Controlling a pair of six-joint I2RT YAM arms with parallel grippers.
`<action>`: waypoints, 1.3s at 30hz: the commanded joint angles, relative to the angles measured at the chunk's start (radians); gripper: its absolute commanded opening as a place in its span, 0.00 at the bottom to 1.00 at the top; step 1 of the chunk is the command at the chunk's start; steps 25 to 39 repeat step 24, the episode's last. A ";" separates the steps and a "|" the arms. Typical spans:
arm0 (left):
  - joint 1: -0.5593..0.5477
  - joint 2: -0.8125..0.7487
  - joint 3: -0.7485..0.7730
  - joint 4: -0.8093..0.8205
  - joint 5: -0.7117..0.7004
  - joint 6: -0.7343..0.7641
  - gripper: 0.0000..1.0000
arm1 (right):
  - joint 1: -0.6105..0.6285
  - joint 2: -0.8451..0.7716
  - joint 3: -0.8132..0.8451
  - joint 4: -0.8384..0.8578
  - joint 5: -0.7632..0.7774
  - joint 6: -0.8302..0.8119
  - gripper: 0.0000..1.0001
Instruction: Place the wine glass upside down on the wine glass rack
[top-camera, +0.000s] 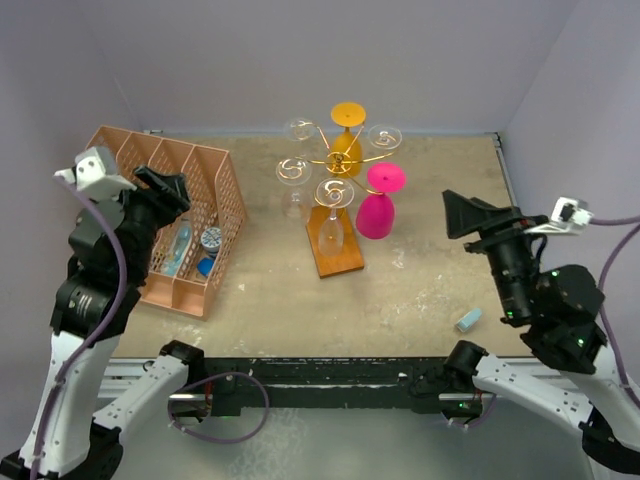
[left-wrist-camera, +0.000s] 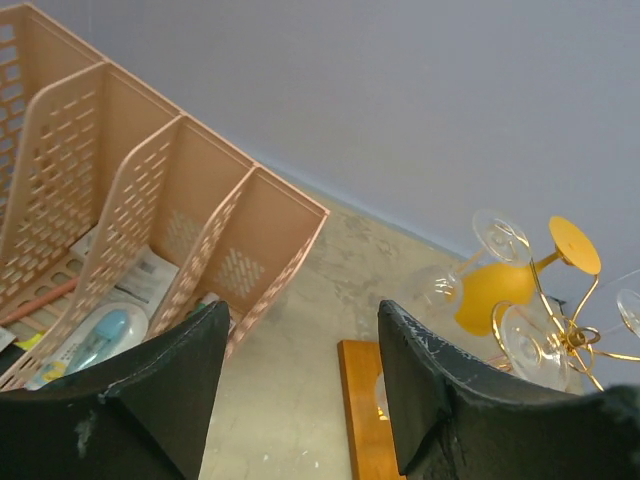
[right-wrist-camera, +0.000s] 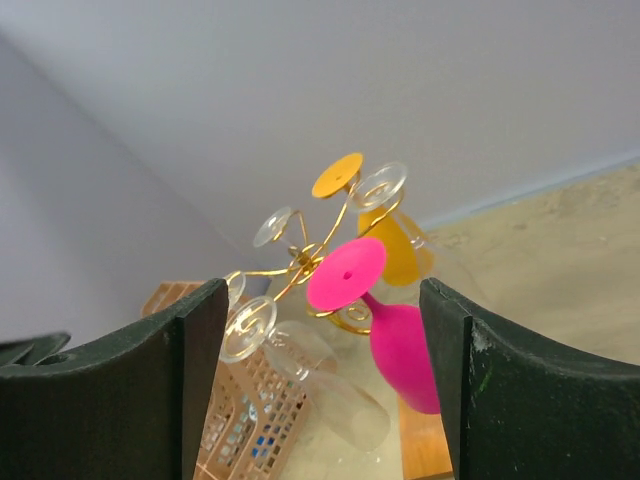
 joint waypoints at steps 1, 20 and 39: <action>0.005 -0.102 -0.026 -0.031 -0.088 0.063 0.59 | 0.002 -0.084 0.049 -0.067 0.108 0.014 0.80; 0.006 -0.238 0.063 -0.166 -0.041 0.165 0.65 | 0.001 -0.155 0.113 -0.122 0.134 0.017 0.97; 0.005 -0.238 0.066 -0.161 -0.029 0.156 0.66 | 0.001 -0.149 0.109 -0.104 0.129 0.014 0.99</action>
